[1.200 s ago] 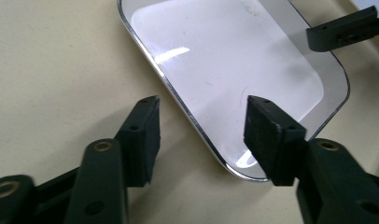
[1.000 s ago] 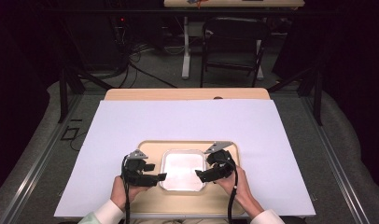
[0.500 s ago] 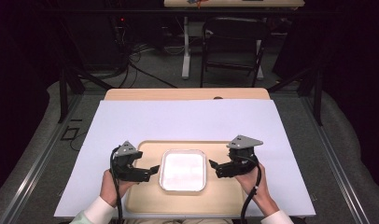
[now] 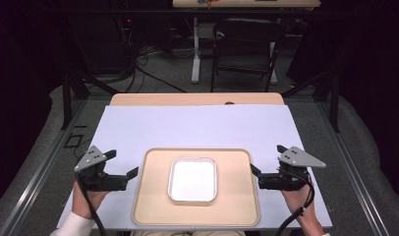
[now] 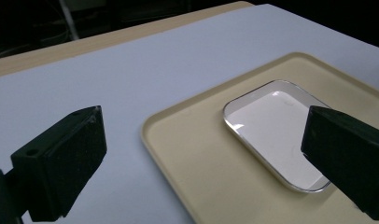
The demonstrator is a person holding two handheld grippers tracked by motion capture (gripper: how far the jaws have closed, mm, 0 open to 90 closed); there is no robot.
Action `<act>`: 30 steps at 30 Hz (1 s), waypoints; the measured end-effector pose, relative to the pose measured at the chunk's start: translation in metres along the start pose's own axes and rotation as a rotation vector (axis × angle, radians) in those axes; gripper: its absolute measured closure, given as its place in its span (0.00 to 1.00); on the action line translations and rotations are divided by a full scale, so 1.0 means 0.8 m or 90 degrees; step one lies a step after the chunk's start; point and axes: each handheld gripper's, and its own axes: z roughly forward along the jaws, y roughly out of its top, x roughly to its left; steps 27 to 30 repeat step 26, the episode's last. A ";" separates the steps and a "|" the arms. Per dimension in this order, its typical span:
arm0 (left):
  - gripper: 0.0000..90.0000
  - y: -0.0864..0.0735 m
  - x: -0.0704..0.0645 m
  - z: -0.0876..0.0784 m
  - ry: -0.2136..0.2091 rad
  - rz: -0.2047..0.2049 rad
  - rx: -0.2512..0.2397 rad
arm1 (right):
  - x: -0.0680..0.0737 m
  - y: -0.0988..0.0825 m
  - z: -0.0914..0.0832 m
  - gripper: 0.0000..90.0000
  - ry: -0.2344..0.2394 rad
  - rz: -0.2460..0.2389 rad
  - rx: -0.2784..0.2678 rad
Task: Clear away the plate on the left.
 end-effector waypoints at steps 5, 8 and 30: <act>0.00 -0.023 0.010 -0.029 0.020 -0.013 -0.005 | -0.008 -0.012 -0.025 0.00 -0.019 0.009 -0.027; 0.00 -0.039 0.014 -0.038 0.025 -0.025 -0.005 | -0.010 -0.025 -0.036 0.00 -0.028 0.017 -0.030; 0.00 -0.085 0.019 -0.024 -0.002 -0.073 0.019 | -0.001 -0.080 -0.042 0.00 -0.028 0.035 0.032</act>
